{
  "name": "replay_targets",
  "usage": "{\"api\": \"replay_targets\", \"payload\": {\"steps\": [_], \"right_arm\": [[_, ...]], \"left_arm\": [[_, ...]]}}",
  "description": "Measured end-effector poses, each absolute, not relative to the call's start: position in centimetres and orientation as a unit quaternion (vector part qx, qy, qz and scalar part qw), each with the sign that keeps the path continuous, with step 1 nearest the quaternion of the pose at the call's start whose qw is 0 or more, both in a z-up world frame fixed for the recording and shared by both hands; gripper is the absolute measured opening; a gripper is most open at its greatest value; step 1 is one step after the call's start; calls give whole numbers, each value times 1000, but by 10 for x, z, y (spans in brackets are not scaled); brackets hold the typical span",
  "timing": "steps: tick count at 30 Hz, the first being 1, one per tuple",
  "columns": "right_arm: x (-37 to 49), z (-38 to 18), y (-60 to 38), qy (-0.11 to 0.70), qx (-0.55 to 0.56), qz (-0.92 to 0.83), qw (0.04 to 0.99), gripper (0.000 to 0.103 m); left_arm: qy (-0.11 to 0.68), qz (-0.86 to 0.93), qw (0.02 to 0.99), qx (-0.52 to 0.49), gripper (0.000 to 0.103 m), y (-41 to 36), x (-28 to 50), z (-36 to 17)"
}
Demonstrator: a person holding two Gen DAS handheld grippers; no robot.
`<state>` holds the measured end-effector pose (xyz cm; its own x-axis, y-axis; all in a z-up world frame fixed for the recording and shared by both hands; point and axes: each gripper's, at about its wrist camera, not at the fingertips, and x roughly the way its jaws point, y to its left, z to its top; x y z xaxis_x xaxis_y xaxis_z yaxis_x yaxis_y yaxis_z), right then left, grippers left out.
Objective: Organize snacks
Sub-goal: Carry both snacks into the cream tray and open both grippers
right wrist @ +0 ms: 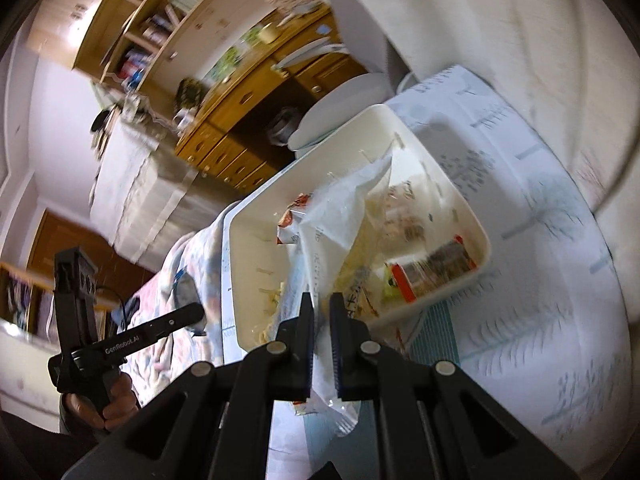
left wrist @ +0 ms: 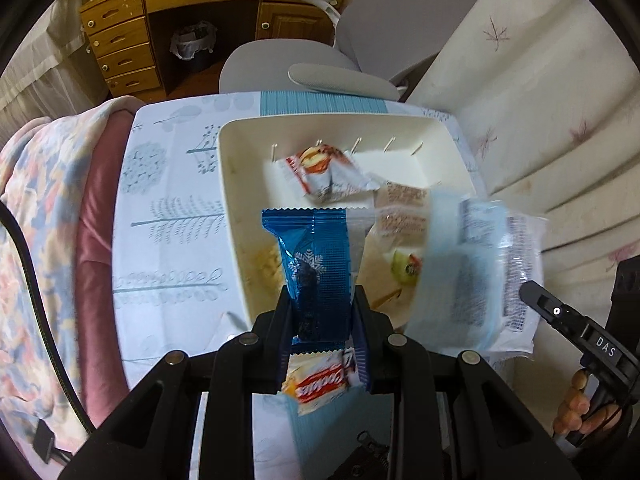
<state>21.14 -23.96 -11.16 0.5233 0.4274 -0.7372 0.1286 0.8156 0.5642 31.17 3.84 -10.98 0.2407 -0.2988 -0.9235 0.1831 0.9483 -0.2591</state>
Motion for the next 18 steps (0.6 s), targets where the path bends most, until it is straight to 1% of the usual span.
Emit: {"api": "replay_targets", "payload": {"steps": [8,10,11,13,14,15,17,18], "right_arm": [[248,-120,-233,477,237,140,835,4],[250,-120,-231,475,232,148,836,4],[251,-120,-231,473,232,151,837,4],[252,-119,-231,468,237,153,838,5],[253,-120,-231,466,241,155,837,9],[253,-120,-231,466,242,153,837,9],[253,-121,-231,471,245,149,834,10],[253,-121,-231,473,245,146,833,13]], "left_arm": [[591,-137,791,-74,25,22,320,-126],[594,-131,790,-74,28,20,320,-128],[594,-131,791,-74,32,20,319,-128],[593,-126,792,-69,45,19,317,-127],[593,-122,793,-65,57,19,316,-126],[591,-115,796,-62,62,20,315,-125],[589,-111,798,-60,62,24,312,-123],[589,-110,798,-62,62,26,310,-122]]}}
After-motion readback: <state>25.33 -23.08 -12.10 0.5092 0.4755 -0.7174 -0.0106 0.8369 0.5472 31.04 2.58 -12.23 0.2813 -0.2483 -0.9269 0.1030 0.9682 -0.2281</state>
